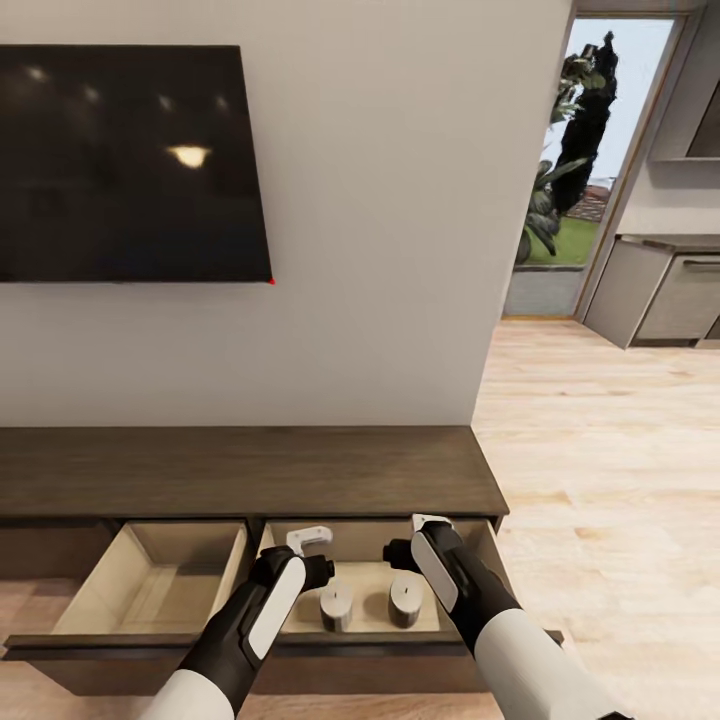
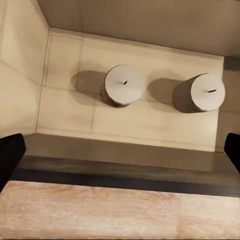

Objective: Place each of the two pumpkins and all three candles from the living room inside a cabinet in the living room (use any cabinet), then make sure every cabinet is closed, and position the cauldron so it is next to a table in the living room.

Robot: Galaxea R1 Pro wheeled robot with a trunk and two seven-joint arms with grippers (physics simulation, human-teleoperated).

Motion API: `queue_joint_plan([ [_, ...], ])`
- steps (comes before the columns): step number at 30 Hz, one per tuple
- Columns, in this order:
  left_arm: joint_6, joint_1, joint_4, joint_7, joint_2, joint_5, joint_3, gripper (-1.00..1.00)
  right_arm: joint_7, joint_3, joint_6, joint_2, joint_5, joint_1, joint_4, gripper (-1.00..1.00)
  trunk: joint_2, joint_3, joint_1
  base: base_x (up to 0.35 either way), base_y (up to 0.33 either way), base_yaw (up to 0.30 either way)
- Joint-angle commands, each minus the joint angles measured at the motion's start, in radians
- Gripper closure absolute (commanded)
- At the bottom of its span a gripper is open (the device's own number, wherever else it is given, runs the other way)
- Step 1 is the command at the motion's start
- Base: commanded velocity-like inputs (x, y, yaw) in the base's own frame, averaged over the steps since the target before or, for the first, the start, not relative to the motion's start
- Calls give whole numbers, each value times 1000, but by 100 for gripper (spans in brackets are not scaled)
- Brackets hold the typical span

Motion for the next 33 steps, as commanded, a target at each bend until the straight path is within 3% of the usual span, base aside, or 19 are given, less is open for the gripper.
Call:
queue_joint_plan([
  [1,5,-1,-1,11,1,10,-2,-100,-10,4,2,0,-10,-1,-1,-100,7,2,-4,0,0,0],
  [6,27,-2,-1,114,1,11,-2,-100,-10,5,2,1,-8,-1,-1,-100,42,18,-23,0,0,0],
  [8,28,-2,-1,124,1,11,-2,-100,-10,5,2,1,-7,-1,-1,-100,56,24,-31,0,0,0],
  [33,31,-2,-3,131,0,11,-2,-100,-11,9,-1,6,0,-1,-1,-100,231,103,-127,0,0,0],
])
